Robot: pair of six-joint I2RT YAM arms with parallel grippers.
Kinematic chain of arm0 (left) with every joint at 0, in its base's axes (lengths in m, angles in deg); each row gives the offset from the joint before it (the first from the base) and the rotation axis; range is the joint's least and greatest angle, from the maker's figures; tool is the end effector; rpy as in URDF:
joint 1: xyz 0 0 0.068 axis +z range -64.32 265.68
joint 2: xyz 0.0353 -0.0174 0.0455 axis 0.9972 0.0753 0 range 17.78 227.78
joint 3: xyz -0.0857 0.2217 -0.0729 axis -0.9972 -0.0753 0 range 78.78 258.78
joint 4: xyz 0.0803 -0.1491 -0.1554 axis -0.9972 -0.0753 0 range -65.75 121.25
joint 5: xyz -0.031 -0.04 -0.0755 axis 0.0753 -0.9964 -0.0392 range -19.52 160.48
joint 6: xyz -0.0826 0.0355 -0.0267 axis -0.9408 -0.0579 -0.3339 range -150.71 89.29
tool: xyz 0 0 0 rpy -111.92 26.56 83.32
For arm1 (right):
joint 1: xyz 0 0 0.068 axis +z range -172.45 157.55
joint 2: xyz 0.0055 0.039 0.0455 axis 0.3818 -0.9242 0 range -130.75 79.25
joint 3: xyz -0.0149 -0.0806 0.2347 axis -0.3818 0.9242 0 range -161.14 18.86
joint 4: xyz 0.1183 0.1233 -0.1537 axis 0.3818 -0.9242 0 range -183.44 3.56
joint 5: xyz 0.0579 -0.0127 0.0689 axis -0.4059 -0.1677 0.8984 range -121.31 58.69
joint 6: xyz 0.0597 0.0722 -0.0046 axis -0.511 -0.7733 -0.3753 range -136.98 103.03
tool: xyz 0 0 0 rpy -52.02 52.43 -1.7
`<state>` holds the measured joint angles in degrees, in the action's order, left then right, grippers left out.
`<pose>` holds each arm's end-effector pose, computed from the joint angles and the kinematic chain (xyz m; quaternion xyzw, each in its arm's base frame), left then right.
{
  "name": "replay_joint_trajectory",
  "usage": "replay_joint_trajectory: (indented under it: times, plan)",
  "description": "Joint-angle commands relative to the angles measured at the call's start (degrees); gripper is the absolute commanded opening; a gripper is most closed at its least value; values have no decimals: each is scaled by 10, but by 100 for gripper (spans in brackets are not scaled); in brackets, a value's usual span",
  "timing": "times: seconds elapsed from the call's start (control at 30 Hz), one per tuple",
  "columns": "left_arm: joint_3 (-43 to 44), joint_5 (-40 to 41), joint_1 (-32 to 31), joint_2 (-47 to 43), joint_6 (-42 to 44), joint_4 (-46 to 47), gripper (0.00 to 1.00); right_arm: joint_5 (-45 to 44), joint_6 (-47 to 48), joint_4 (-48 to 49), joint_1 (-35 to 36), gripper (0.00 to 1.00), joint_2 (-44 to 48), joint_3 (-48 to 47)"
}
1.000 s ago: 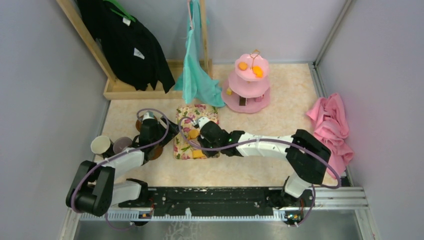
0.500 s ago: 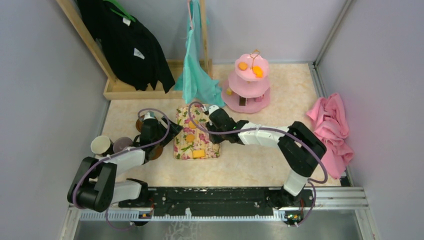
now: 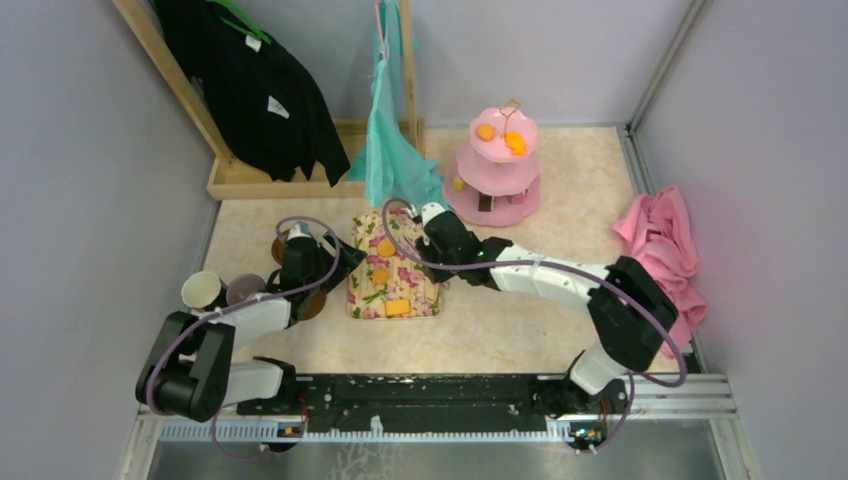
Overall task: Serve the afternoon tea
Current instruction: Adjust the dessert on the tray.
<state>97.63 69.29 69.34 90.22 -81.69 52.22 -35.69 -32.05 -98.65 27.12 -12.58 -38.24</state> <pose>0.2442 -0.0733 0.1217 -0.2565 0.8389 -0.2737 0.3945 0.2276 0.2572 0.1658 -0.2622 0.8919 0.1661 0.3289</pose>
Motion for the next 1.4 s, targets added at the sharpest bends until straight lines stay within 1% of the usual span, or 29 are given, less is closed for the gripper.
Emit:
replay_joint_trajectory:
  times: [0.0, 0.1, 0.2, 0.4, 0.5, 0.9, 1.37]
  plan:
    - [8, -3, 3, -2, -1, 6, 85, -29, 7, -27, 46, 18, 91, -4]
    - [6, -3, 3, -7, -1, 4, 85, -21, -5, -51, 65, 18, 129, 10]
    - [6, -5, 3, -12, -2, 4, 85, -1, -18, -65, 80, 18, 148, 25]
    - [8, -5, 3, -20, -3, -1, 85, 7, -32, -92, 123, 18, 142, 36]
    - [7, -3, 3, -26, -3, -1, 85, 13, -36, -104, 133, 18, 132, 37]
    - [6, -9, 4, -21, -6, 11, 86, 68, -54, -117, 139, 18, 98, 33]
    - [-5, -24, 11, -18, -9, 34, 86, 96, -62, -143, 139, 17, 52, 9]
